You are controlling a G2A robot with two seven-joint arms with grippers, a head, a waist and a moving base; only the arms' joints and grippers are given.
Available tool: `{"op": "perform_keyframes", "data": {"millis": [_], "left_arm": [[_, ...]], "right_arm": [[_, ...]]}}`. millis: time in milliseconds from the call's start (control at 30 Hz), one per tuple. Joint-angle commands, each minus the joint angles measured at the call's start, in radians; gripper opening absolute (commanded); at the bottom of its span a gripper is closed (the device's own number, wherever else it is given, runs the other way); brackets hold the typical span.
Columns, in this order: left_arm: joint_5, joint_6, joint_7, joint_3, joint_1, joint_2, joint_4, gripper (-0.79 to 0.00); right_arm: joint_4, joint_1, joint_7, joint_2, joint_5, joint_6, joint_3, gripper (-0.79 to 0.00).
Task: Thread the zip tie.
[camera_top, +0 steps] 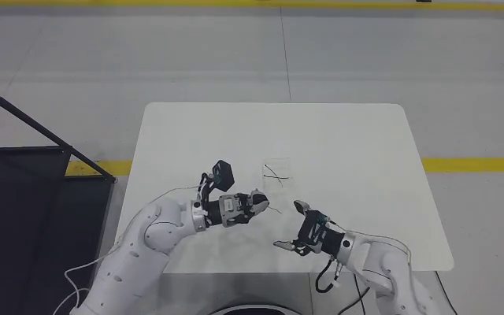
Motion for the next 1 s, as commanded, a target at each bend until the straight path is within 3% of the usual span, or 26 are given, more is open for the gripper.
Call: {"op": "perform_keyframes", "data": {"millis": [0,267,300,367,400,633,967], "left_arm": [[0.023,-0.005,0.004,0.003,0.005,0.001,-0.009,-0.785],[0.051,-0.021,-0.018,0.017,0.006,0.007,-0.028,-0.785],[0.052,-0.020,-0.017,0.017,0.007,0.008,-0.029,-0.785],[0.054,-0.017,-0.011,0.017,0.009,0.009,-0.030,-0.785],[0.055,-0.016,-0.010,0.017,0.009,0.010,-0.030,-0.785],[0.053,-0.016,-0.003,0.023,0.007,0.012,-0.028,-0.785],[0.048,-0.012,0.009,0.028,0.001,0.016,-0.018,-0.785]], "right_arm": [[-0.001,-0.001,-0.021,0.000,-0.003,0.001,0.000,0.000],[0.022,0.020,-0.014,-0.002,0.071,0.026,-0.012,0.000],[0.030,0.030,-0.005,-0.001,0.089,0.015,-0.012,-0.394],[0.041,0.047,0.019,0.000,0.116,-0.007,-0.020,-0.585],[0.047,0.055,0.034,0.000,0.126,-0.012,-0.026,-0.776],[0.070,0.103,0.110,0.001,0.182,-0.010,-0.068,-0.785],[0.072,0.113,0.108,0.008,0.198,-0.003,-0.075,-0.785]]}}
